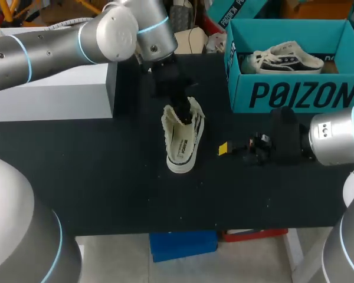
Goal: Take the shoe out of the shoebox, open the shoe tongue, remove and reinsert the insole, then place the shoe into the shoebox
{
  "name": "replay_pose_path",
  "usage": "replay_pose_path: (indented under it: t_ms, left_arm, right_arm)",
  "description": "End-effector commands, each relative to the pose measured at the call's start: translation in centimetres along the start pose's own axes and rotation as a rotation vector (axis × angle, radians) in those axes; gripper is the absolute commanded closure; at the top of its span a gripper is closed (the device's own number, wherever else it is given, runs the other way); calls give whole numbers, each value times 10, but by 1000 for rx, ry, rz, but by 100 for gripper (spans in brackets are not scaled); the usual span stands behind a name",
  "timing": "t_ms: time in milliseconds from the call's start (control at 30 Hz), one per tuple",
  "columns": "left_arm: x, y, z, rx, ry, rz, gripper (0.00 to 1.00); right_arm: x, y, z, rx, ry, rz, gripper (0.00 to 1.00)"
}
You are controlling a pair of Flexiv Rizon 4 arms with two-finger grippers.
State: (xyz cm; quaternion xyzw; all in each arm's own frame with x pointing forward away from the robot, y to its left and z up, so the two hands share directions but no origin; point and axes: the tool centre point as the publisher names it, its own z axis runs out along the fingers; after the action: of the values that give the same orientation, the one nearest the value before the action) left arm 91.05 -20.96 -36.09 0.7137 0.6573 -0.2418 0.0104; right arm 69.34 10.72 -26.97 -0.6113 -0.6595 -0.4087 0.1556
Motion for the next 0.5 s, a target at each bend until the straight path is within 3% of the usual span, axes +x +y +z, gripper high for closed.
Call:
replay_pose_path:
  t_ms: [33,167,333,433,500]
  left_arm:
    - [-4,7,8,21,28,7,100]
    - [-15,10,-1,-57,-35,44,100]
    - [-30,24,-45,-273,-122,86,100]
    - [-21,29,-66,-364,-70,87,100]
    - [-11,30,-72,-373,-34,76,100]
  right_arm:
    - [0,0,-1,1,0,0,0]
    - [0,0,-1,1,0,0,0]
    - [0,0,-1,1,0,0,0]
    - [0,0,-1,1,0,0,0]
    - [0,0,-1,1,0,0,0]
